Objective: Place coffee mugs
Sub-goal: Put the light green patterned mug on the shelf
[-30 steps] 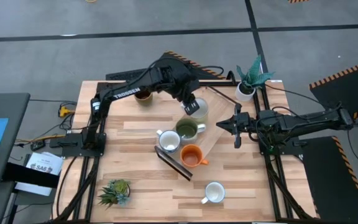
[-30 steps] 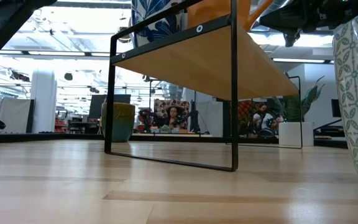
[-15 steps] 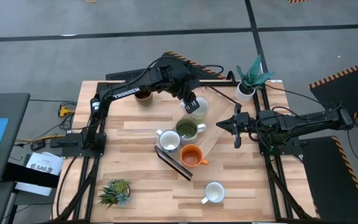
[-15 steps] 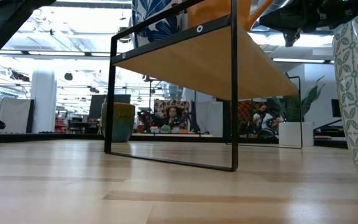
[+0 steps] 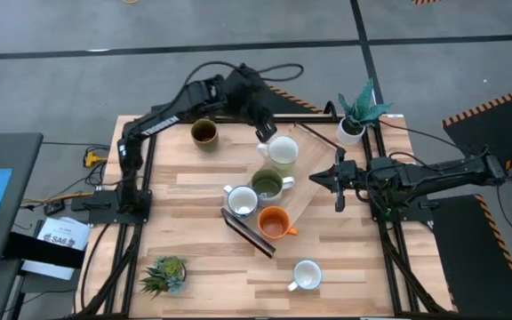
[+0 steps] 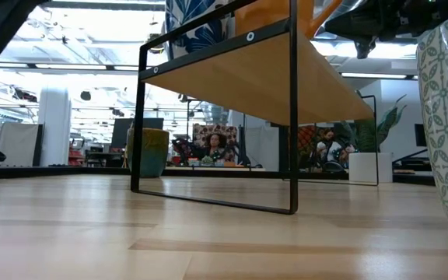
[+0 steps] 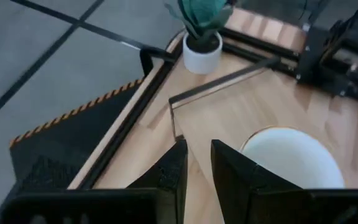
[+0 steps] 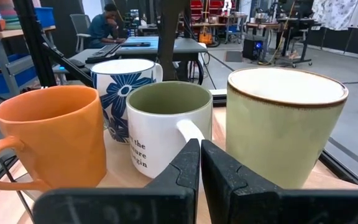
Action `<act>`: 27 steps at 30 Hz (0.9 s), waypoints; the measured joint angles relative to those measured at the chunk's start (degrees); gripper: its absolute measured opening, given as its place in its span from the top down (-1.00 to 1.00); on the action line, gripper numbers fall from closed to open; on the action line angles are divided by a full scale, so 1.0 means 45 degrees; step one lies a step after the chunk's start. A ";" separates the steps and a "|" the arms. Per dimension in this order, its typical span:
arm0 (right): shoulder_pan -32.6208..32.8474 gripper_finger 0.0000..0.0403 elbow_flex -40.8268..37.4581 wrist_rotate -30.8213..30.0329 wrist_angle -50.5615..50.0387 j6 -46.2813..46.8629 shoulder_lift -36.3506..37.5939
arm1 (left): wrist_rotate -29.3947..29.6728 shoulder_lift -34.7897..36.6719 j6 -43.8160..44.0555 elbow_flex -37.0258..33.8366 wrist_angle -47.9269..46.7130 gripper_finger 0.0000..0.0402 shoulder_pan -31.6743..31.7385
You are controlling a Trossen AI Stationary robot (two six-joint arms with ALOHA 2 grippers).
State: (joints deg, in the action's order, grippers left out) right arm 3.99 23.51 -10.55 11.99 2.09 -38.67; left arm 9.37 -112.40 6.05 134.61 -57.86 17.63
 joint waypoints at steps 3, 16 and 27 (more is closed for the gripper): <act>0.0000 0.79 0.0000 0.0000 -0.0013 0.0000 0.0004 | 0.0072 0.0377 -0.0181 -0.0035 -0.0185 0.72 -0.0056; 0.0000 0.79 0.0005 0.0000 -0.0750 0.0288 0.0004 | 0.1727 0.4566 -0.0978 -0.7972 0.4663 0.72 -0.0460; 0.0000 0.79 0.0015 0.0000 -0.0899 0.0571 -0.0001 | 0.0199 1.2841 -0.0408 -2.1066 1.5250 0.72 -0.0836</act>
State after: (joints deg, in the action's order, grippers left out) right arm 3.99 23.57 -10.55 7.95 4.66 -38.68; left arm 10.26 -54.61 4.21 39.81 10.77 13.86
